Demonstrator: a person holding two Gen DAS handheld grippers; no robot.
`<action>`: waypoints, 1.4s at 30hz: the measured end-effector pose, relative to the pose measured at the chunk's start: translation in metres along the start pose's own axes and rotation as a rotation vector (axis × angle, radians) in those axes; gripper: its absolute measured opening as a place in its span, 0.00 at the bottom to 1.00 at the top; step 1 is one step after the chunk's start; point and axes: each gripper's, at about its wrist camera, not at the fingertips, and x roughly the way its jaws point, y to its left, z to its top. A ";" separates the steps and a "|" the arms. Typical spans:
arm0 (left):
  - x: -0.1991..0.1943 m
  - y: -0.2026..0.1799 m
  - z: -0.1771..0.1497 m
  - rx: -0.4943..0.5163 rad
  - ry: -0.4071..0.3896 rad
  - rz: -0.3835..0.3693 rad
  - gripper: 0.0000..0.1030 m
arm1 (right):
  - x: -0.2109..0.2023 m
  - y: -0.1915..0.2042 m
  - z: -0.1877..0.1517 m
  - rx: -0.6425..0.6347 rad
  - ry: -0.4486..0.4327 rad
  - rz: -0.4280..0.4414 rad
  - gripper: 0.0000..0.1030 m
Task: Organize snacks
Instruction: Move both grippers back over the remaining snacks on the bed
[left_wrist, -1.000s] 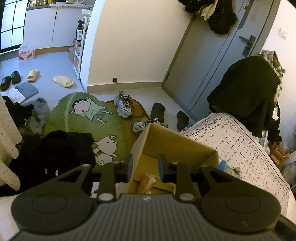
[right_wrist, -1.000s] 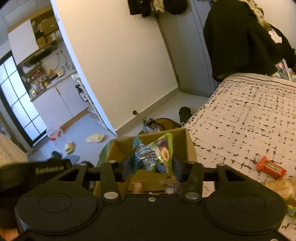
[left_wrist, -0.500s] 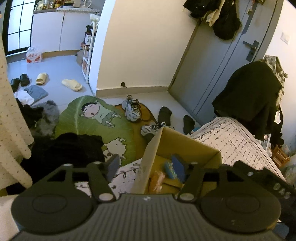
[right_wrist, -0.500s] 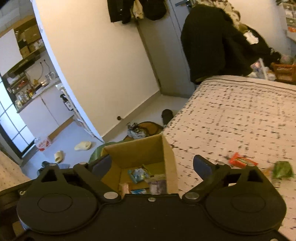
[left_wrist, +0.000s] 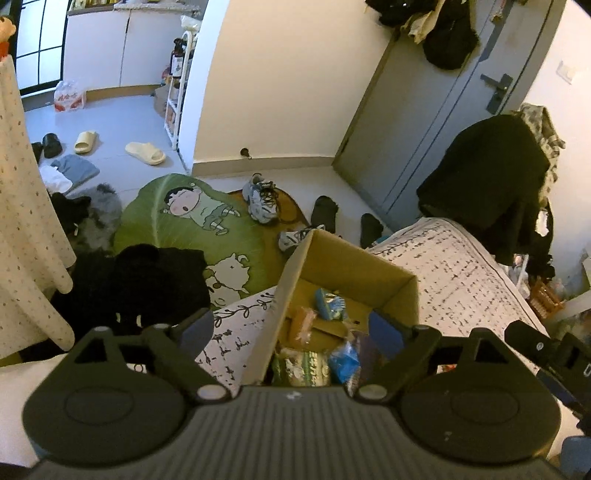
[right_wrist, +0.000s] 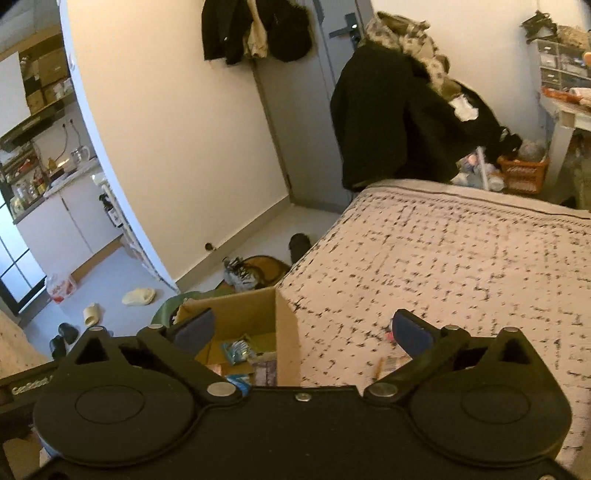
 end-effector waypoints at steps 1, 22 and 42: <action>-0.003 -0.001 0.000 0.001 -0.003 -0.004 0.88 | -0.005 -0.003 0.001 0.003 -0.006 0.000 1.00; -0.064 -0.030 -0.027 0.004 -0.103 -0.143 1.00 | -0.073 -0.093 -0.008 0.127 0.040 -0.028 1.00; -0.053 -0.090 -0.057 0.064 0.008 -0.227 0.99 | -0.050 -0.159 -0.016 0.347 0.115 -0.057 0.99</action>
